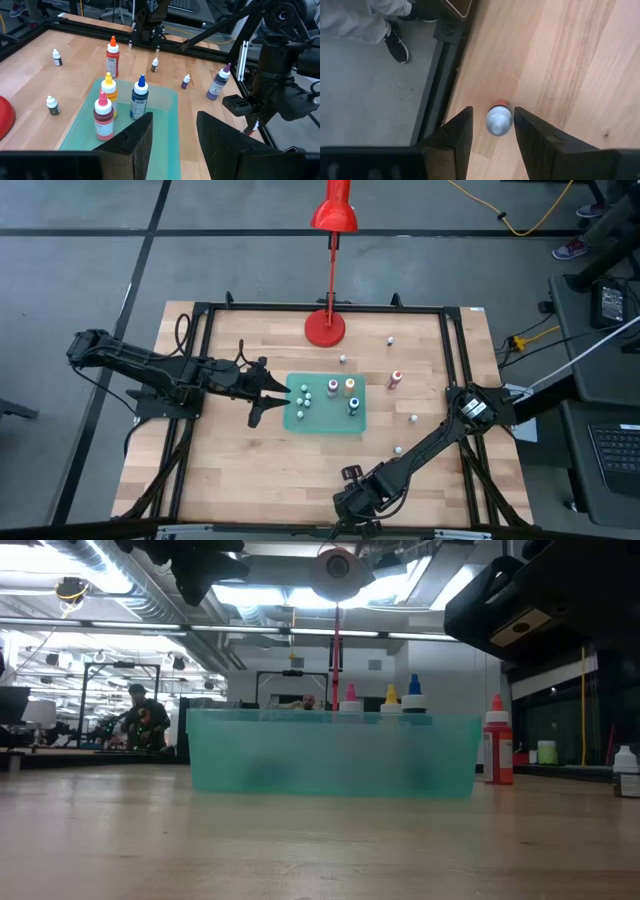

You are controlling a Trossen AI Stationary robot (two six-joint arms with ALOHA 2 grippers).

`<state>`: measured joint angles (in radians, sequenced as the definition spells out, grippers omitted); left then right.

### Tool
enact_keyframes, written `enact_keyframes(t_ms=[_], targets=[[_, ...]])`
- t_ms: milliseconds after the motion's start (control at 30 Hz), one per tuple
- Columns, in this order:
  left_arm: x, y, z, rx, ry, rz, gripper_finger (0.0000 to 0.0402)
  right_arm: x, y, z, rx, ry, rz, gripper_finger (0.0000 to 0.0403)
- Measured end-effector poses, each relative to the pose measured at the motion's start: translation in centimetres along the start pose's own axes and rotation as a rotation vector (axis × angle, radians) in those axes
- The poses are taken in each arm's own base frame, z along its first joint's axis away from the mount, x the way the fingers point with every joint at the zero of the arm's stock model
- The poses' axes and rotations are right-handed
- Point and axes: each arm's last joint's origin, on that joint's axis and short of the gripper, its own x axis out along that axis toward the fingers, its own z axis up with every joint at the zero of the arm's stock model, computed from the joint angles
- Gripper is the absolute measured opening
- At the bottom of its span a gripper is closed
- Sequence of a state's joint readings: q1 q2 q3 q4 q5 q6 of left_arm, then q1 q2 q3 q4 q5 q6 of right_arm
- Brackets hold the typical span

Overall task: Pick & Place food coloring
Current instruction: Put the small orange food coloring bottle into the green bin

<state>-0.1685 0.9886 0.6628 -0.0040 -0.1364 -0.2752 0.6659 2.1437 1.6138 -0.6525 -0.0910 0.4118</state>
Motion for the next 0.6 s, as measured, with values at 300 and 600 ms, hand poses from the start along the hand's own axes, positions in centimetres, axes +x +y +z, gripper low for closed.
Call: enact_keyframes(t_ms=[300,600], targets=[[0.00,-0.01,0.00,0.000,0.000,0.000,0.0152,0.00,-0.03,-0.05,0.000,0.004,-0.004,0.0125],[0.00,0.00,0.00,0.000,0.000,0.000,0.0149,0.00,0.01,-0.02,-0.001,0.004,0.004,0.0073]])
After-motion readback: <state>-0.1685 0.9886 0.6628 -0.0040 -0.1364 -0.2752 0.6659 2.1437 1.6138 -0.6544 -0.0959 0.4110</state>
